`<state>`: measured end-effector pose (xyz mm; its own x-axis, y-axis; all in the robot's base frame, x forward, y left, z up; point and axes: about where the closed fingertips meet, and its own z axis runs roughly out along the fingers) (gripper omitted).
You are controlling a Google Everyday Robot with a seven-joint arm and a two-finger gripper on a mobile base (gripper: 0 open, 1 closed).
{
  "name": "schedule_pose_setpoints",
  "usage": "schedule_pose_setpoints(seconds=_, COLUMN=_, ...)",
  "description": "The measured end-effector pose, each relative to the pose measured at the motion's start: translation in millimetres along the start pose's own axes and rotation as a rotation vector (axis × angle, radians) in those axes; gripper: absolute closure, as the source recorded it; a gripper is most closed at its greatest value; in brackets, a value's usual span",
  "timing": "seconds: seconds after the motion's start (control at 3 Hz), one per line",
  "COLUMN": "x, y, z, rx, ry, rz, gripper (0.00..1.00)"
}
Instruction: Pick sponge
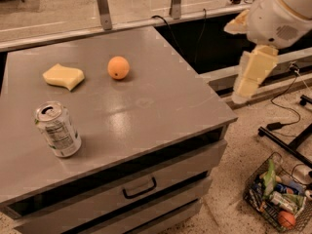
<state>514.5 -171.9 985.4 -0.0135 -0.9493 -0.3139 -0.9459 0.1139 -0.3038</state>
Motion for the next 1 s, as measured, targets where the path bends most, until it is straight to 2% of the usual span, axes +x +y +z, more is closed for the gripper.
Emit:
schedule_pose_setpoints(seconds=0.33, x=-27, y=-45, z=13, rx=0.005, ry=-0.072, rz=-0.088, gripper=0.0)
schedule_pose_setpoints(seconds=0.67, x=-63, y=-79, z=28, rx=0.022, ry=-0.092, rz=-0.15, gripper=0.0)
schedule_pose_setpoints(seconds=1.0, x=-111, y=-98, z=54, rx=-0.007, ry=-0.129, rz=-0.188, gripper=0.0)
